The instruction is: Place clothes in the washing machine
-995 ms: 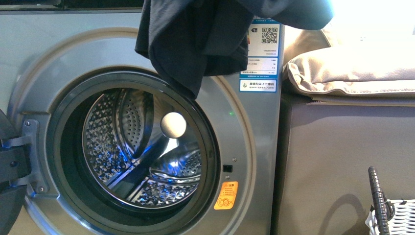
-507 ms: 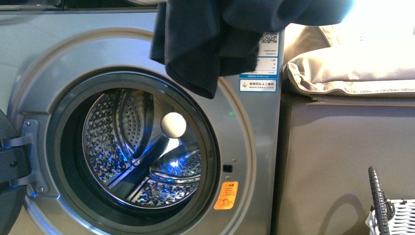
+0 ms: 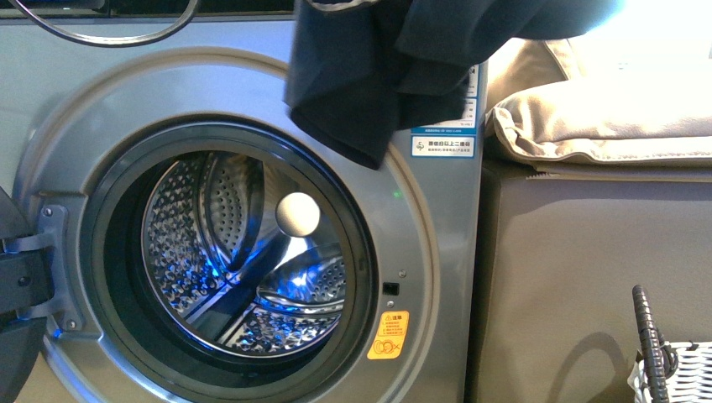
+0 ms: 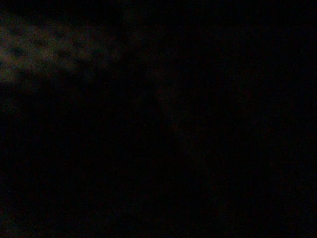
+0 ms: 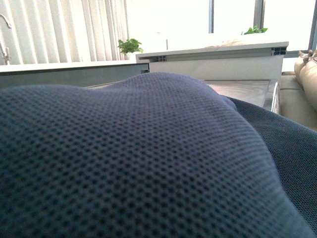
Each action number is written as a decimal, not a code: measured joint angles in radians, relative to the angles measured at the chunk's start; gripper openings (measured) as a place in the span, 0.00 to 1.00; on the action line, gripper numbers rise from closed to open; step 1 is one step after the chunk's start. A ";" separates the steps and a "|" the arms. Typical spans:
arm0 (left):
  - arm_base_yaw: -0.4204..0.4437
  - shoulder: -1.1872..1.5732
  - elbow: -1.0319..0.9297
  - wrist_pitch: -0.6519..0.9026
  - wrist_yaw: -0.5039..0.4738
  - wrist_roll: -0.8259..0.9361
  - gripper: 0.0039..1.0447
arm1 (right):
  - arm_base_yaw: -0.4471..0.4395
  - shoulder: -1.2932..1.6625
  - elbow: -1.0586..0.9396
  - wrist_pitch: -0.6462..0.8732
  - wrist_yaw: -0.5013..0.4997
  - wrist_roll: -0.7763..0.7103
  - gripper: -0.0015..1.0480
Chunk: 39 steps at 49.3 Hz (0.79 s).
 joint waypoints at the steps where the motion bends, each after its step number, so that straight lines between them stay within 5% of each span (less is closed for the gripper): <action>1: 0.000 -0.001 -0.002 0.001 0.002 0.000 0.57 | 0.000 0.000 0.000 0.000 0.000 0.000 0.12; 17: 0.041 -0.015 -0.010 0.026 -0.020 -0.013 0.19 | 0.008 -0.004 0.012 0.002 -0.016 0.003 0.55; 27: 0.116 -0.010 -0.006 0.030 -0.095 -0.034 0.16 | 0.010 -0.006 0.012 0.002 -0.016 0.003 0.92; 39: 0.177 -0.042 -0.066 0.068 -0.077 -0.056 0.16 | 0.010 -0.006 0.012 0.002 -0.016 0.008 0.93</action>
